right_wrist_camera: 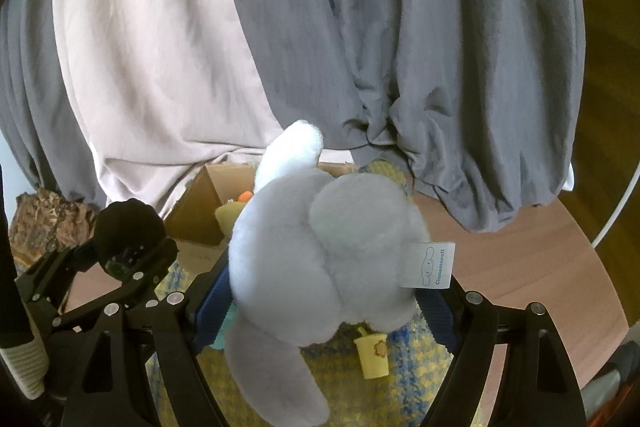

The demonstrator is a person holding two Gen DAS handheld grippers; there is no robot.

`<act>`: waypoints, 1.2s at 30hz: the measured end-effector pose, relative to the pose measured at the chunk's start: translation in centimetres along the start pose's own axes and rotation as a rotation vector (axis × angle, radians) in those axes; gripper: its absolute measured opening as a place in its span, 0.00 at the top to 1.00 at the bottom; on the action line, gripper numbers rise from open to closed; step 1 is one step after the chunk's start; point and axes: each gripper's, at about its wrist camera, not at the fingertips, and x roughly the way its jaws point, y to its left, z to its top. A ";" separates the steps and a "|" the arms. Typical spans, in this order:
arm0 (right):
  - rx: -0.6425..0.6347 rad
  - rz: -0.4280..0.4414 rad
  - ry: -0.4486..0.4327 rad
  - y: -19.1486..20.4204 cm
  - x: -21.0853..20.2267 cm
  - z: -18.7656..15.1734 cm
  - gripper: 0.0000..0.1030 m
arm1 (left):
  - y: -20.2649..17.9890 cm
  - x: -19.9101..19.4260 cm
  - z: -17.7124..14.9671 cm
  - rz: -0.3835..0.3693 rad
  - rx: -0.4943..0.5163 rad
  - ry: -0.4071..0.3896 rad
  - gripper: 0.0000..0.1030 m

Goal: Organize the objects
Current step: 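Lift and carry the bunny and black pouch with both tools over the box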

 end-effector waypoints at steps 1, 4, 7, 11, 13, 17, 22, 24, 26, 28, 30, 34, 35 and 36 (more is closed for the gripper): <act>-0.002 0.000 -0.001 0.1 0.0 0.2 0.21 | 0.1 0.1 0.2 0.001 -0.001 -0.001 0.40; -0.006 0.004 -0.002 0.4 0.3 0.7 0.21 | 0.4 0.3 0.8 0.003 -0.005 -0.006 0.40; -0.005 0.005 -0.005 0.6 0.6 1.2 0.21 | 0.7 0.6 1.4 0.009 -0.008 -0.010 0.40; 0.001 0.015 0.002 0.8 1.2 2.0 0.21 | 1.1 1.2 2.2 0.009 -0.003 -0.010 0.40; 0.003 0.020 0.006 0.7 1.5 2.3 0.21 | 1.1 1.4 2.5 0.016 0.003 -0.013 0.40; 0.015 0.025 0.017 0.6 2.3 2.9 0.21 | 1.3 2.4 3.2 0.026 0.006 -0.009 0.40; 0.030 0.010 0.037 0.5 3.7 3.7 0.21 | 1.3 3.8 3.9 0.036 0.011 0.005 0.40; 0.035 0.006 0.047 0.3 4.2 3.9 0.21 | 1.2 4.4 4.1 0.038 0.016 0.011 0.40; 0.037 0.001 0.049 0.2 4.5 4.1 0.21 | 1.2 4.7 4.3 0.038 0.020 0.013 0.40; 0.036 -0.003 0.053 0.2 4.9 4.3 0.21 | 1.2 5.2 4.5 0.039 0.018 0.021 0.40; 0.034 -0.007 0.054 0.2 5.4 4.5 0.21 | 1.3 5.6 4.6 0.037 0.018 0.025 0.40; 0.044 -0.002 0.064 0.0 6.4 4.9 0.21 | 1.3 6.5 4.8 0.033 0.024 0.033 0.40; 0.045 0.000 0.067 0.0 6.7 5.0 0.21 | 1.3 6.8 4.9 0.034 0.025 0.037 0.40; 0.047 0.001 0.070 0.0 6.9 5.2 0.21 | 1.4 7.0 5.0 0.036 0.024 0.041 0.40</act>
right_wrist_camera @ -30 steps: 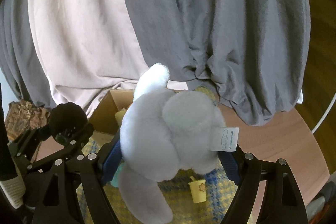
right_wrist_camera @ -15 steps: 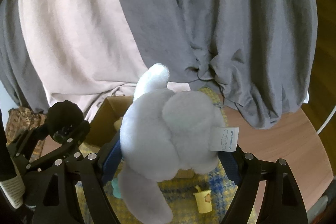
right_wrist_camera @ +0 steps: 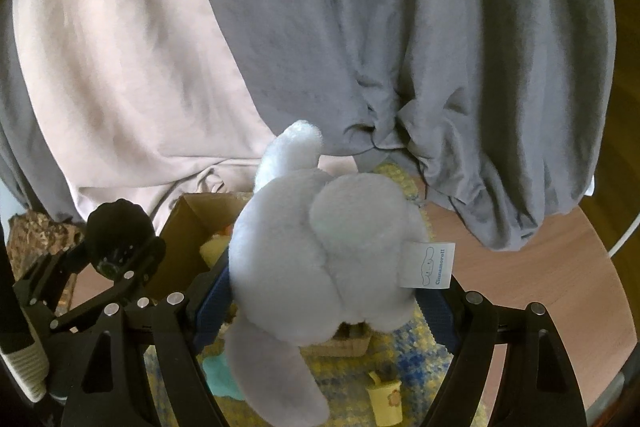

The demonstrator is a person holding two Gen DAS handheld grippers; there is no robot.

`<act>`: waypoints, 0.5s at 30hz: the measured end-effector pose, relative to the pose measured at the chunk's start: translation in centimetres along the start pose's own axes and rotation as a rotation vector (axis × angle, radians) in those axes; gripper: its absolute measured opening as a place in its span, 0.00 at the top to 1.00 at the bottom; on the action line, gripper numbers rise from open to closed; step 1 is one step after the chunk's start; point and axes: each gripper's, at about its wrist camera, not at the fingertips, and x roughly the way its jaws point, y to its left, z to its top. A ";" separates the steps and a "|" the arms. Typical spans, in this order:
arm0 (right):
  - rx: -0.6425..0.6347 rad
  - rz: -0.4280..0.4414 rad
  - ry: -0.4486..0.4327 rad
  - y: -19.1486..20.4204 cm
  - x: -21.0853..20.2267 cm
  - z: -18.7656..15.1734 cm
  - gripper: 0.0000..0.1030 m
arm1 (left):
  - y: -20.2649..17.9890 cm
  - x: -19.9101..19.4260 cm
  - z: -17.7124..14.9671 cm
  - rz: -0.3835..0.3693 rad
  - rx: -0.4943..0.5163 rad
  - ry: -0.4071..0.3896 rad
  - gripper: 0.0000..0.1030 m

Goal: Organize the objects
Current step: 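Lift and carry the bunny and black pouch with both tools over the box, then open both tools to drop the bunny and pouch into the box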

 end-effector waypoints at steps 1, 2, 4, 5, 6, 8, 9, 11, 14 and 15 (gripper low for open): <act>0.002 0.000 0.001 0.0 0.2 0.2 0.21 | 0.1 0.3 0.1 -0.001 -0.003 0.003 0.40; 0.004 0.001 0.002 0.0 0.4 0.4 0.21 | 0.2 0.6 0.2 -0.004 -0.005 0.006 0.40; 0.004 0.006 0.001 0.1 0.7 0.7 0.21 | 0.5 1.0 0.5 -0.005 -0.013 0.012 0.40; 0.004 0.007 0.001 0.1 0.9 0.8 0.21 | 0.6 1.2 0.7 -0.006 -0.018 0.016 0.40; 0.007 0.009 0.002 0.1 1.0 1.0 0.21 | 0.7 1.5 0.8 -0.009 -0.021 0.018 0.40; 0.010 0.014 0.010 0.1 1.5 1.2 0.21 | 0.7 1.8 1.0 -0.015 -0.020 0.023 0.40; 0.008 0.015 0.012 0.2 1.6 1.2 0.21 | 0.7 2.0 1.1 -0.017 -0.017 0.025 0.40; 0.000 0.017 0.013 0.4 1.9 1.4 0.21 | 0.6 2.2 1.2 -0.021 -0.012 0.030 0.40; -0.008 0.013 0.008 0.5 2.2 1.8 0.21 | 0.4 2.7 1.3 -0.028 -0.004 0.043 0.40; -0.011 0.013 0.003 0.5 2.2 1.9 0.20 | 0.4 3.0 1.3 -0.033 -0.003 0.050 0.40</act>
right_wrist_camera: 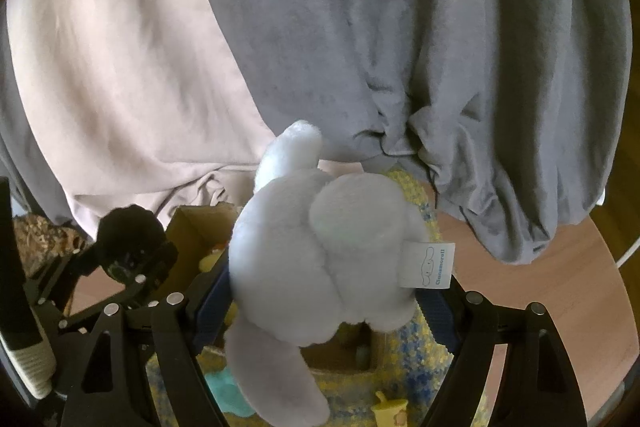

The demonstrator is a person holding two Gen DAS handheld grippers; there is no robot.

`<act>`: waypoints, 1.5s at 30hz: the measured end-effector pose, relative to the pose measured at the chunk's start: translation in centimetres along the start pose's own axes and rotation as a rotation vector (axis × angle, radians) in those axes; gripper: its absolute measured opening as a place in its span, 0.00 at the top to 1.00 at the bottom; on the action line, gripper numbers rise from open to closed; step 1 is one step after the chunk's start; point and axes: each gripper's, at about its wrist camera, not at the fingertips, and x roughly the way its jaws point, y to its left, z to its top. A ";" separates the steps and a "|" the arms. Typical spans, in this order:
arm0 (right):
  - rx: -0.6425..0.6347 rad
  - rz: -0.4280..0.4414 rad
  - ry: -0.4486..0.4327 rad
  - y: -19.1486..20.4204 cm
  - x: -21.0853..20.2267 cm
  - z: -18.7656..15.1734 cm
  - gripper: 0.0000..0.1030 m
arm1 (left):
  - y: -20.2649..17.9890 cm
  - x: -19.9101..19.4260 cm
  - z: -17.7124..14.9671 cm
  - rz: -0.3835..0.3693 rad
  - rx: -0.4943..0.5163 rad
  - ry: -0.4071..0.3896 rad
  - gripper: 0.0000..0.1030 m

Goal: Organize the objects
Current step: 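Open both tools to drop the bunny and pouch into the box, then move both tools back toward the teal star and yellow cup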

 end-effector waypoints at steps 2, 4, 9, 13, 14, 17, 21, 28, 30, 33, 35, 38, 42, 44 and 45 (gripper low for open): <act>-0.004 0.000 -0.002 0.0 0.1 0.2 0.19 | 0.0 0.4 0.1 -0.004 0.000 0.012 0.40; -0.013 0.000 0.005 0.1 0.4 0.3 0.17 | -0.1 0.7 0.1 0.003 0.003 0.022 0.39; -0.010 -0.027 -0.013 -0.1 0.1 0.4 0.04 | -0.7 0.4 0.1 0.052 0.030 -0.002 0.16; 0.005 -0.025 -0.012 -0.5 -0.2 0.4 0.02 | -0.7 -0.4 0.1 0.045 0.025 -0.014 0.12; 0.006 -0.025 -0.011 -0.5 -0.2 0.4 0.02 | -0.7 -0.5 0.1 0.044 0.026 -0.015 0.09; 0.002 -0.034 -0.020 -0.5 -0.7 0.3 0.01 | -0.7 -1.0 0.1 0.057 0.032 -0.025 0.05; -0.007 -0.053 -0.036 -0.4 -1.5 0.2 0.01 | -0.9 -1.6 -0.1 0.059 0.034 -0.035 0.03; -0.005 -0.058 -0.054 -0.5 -2.7 -0.4 0.01 | -0.8 -2.4 -0.3 0.047 0.017 -0.040 0.03; -0.008 -0.065 -0.061 -0.5 -3.2 -0.7 0.01 | -1.0 -2.8 -0.7 0.043 0.024 -0.046 0.03; -0.015 -0.078 -0.075 -0.4 -3.9 -1.2 0.01 | -1.2 -3.3 -1.3 0.043 0.027 -0.053 0.03; -0.016 -0.083 -0.080 -0.4 -4.4 -1.6 0.01 | -1.1 -3.7 -1.7 0.041 0.021 -0.054 0.02; -0.014 -0.084 -0.084 -0.6 -5.0 -2.4 0.01 | -0.9 -4.2 -2.4 0.039 0.005 -0.059 0.01; 0.000 -0.085 -0.100 -0.8 -5.9 -3.7 0.01 | -1.0 -4.7 -3.5 0.050 0.008 -0.071 0.01; 0.005 -0.089 -0.105 -1.0 -6.2 -4.3 0.01 | -1.2 -4.9 -4.1 0.055 0.012 -0.073 0.01; 0.009 -0.089 -0.105 -1.1 -6.4 -4.5 0.01 | -1.2 -4.9 -4.3 0.051 0.012 -0.071 0.01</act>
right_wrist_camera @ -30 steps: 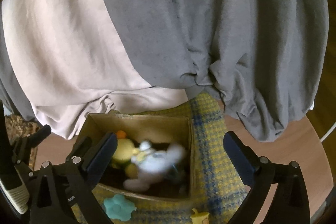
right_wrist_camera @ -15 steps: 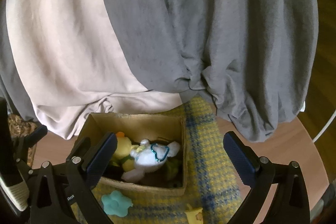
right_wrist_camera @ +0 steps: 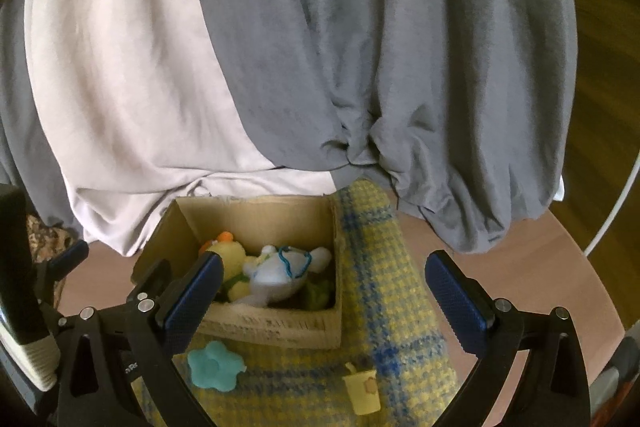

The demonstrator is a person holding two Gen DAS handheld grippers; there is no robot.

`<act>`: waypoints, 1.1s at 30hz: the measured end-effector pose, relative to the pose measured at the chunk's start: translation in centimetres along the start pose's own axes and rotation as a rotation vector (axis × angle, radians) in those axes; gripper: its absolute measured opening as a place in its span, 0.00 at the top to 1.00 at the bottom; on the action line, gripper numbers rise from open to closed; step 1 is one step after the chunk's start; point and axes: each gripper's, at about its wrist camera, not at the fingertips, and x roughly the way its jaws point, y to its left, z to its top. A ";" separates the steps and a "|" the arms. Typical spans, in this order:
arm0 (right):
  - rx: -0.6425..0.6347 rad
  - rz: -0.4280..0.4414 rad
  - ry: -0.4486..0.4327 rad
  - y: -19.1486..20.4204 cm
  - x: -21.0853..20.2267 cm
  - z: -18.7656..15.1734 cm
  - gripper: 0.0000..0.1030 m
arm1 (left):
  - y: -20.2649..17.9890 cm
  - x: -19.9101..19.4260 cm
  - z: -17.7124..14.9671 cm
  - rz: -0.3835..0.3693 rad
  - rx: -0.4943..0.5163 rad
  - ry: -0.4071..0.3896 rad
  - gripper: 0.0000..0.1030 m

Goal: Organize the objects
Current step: 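Move both tools back toward the teal star and yellow cup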

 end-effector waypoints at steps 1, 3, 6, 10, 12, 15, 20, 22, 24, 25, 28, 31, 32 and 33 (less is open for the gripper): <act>0.003 -0.001 0.001 -0.1 -0.1 -0.3 0.01 | 0.0 -0.1 -0.3 -0.004 -0.003 0.002 0.01; 0.011 0.000 0.003 -0.4 -0.4 -0.9 0.01 | 0.1 -0.4 -0.9 -0.009 -0.009 0.003 0.01; 0.025 0.006 0.008 -0.8 -0.7 -1.9 0.01 | 0.0 -0.8 -1.8 -0.023 -0.018 0.002 0.01; 0.037 -0.004 0.013 -1.3 -0.9 -3.1 0.01 | -0.5 -1.2 -2.9 -0.027 -0.007 -0.002 0.01; 0.044 -0.008 0.015 -1.5 -1.0 -3.7 0.01 | -0.7 -1.5 -3.4 -0.026 -0.001 -0.006 0.01; 0.051 -0.010 0.016 -1.8 -1.3 -4.5 0.01 | -0.8 -1.8 -4.2 -0.032 -0.002 -0.008 0.01; 0.060 -0.012 0.013 -2.2 -2.0 -5.8 0.01 | -0.9 -2.2 -5.5 -0.046 -0.011 -0.006 0.01; 0.061 -0.014 0.014 -2.3 -2.2 -6.4 0.01 | -0.9 -2.4 -6.1 -0.047 -0.012 -0.010 0.01; 0.059 -0.011 0.019 -2.3 -2.2 -6.9 0.01 | -0.9 -2.5 -6.6 -0.049 -0.012 -0.012 0.01; 0.059 -0.013 0.020 -2.3 -2.2 -7.1 0.01 | -1.0 -2.6 -6.9 -0.049 -0.012 -0.012 0.01; 0.065 -0.013 0.030 -2.6 -2.0 -8.0 0.01 | -1.1 -2.7 -7.7 -0.049 -0.009 -0.015 0.01; 0.073 -0.018 0.044 -2.8 -1.6 -8.7 0.01 | -1.3 -2.5 -8.4 -0.045 -0.008 -0.013 0.01; 0.076 -0.019 0.049 -2.9 -1.5 -8.9 0.01 | -1.3 -2.4 -8.6 -0.044 -0.008 -0.011 0.01; 0.079 -0.021 0.055 -3.0 -1.3 -9.1 0.01 | -1.4 -2.2 -8.8 -0.044 -0.007 -0.008 0.01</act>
